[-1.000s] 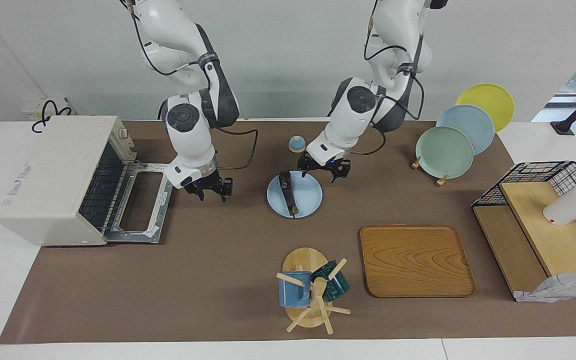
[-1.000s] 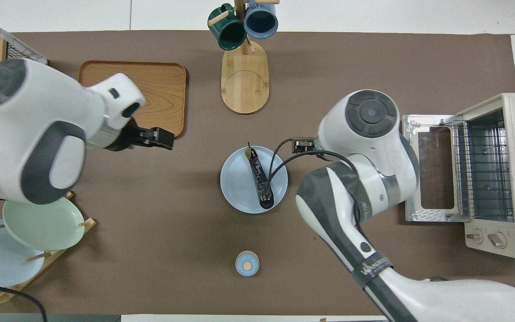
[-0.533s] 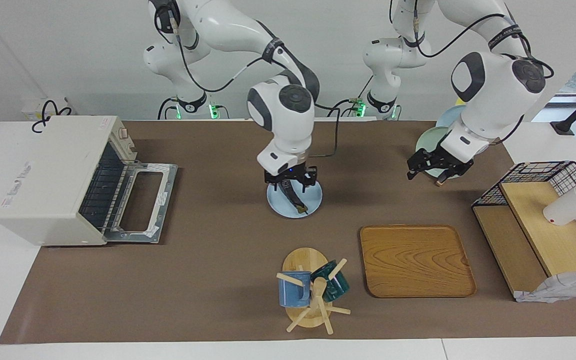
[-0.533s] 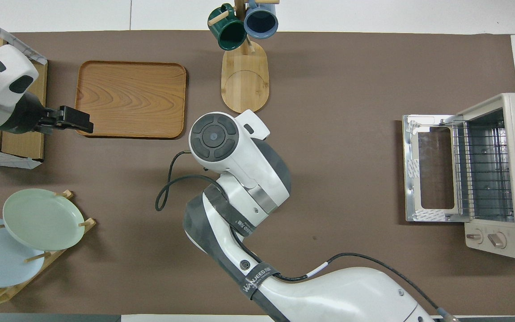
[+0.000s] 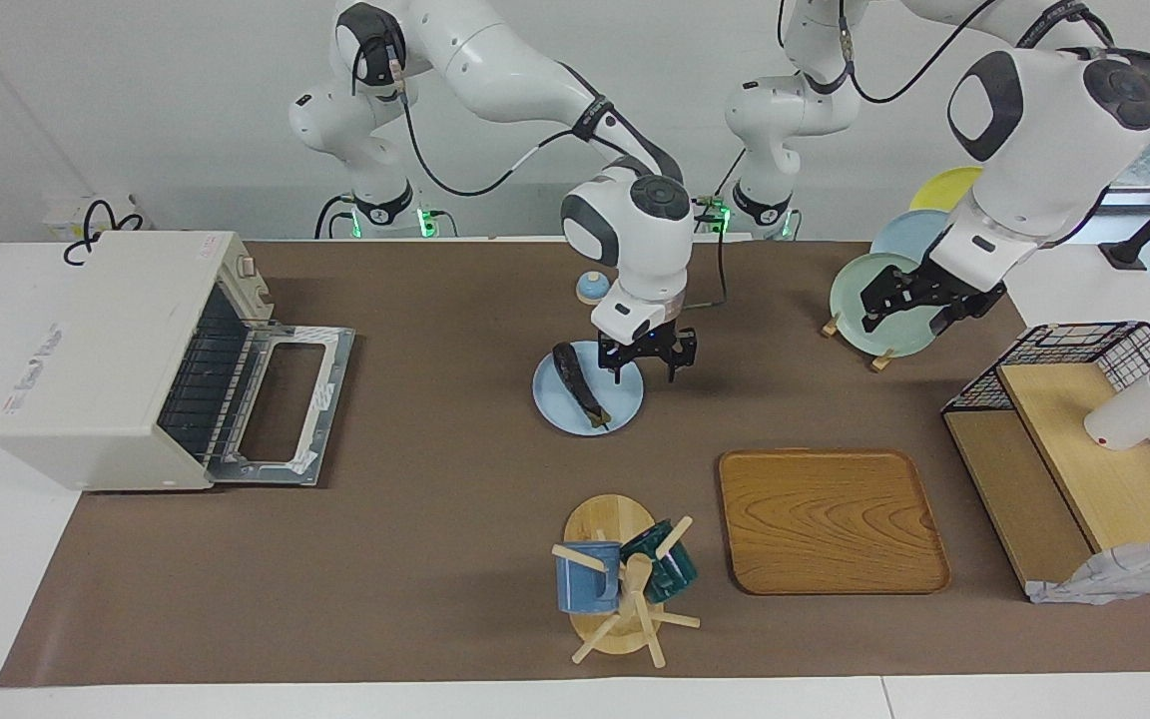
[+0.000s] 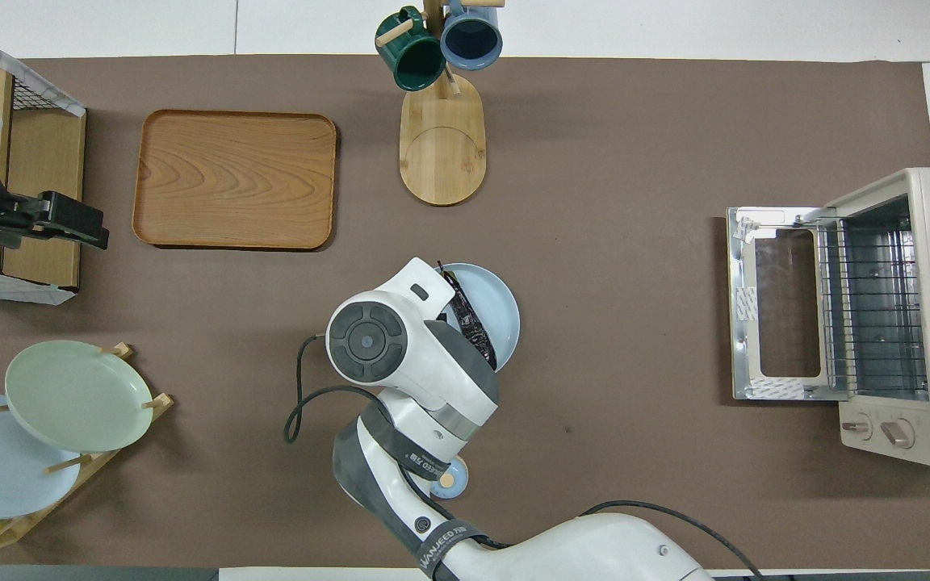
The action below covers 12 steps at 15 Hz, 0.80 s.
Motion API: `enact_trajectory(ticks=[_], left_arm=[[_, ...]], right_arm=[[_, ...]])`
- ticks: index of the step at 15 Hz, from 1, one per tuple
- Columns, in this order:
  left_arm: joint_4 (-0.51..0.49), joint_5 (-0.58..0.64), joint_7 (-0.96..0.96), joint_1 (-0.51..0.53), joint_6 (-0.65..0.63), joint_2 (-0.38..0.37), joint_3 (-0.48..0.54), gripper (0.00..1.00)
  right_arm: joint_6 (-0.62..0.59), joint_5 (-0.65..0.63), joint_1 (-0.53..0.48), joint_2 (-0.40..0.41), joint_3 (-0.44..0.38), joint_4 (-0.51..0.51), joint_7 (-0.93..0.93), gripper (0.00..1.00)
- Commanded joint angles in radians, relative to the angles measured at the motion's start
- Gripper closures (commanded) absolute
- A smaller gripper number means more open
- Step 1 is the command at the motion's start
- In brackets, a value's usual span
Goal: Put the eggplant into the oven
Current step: 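Lift and tilt the plate holding the eggplant with the right gripper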
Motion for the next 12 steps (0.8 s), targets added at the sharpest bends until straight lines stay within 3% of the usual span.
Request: enact_trajectory(ticks=[1, 5, 7, 12], left_arm=[[-0.033, 0.028, -0.011, 0.001, -0.039, -0.04, -0.014, 0.0], [-0.133, 0.025, -0.017, -0.001, 0.017, -0.088, -0.015, 0.0], [-0.179, 0.021, -0.019, -0.001, 0.059, -0.106, -0.015, 0.0], [-0.121, 0.018, -0.019, -0.003, 0.024, -0.102, -0.009, 0.0]], right_arm=[[0.029, -0.024, 0.004, -0.062, -0.002, -0.09, -0.006, 0.14], [0.042, -0.024, 0.002, -0.072, -0.002, -0.121, -0.066, 0.37], [0.057, -0.024, 0.004, -0.075, 0.001, -0.141, -0.066, 0.37], [0.08, -0.02, 0.005, -0.079, 0.003, -0.156, -0.058, 0.37]])
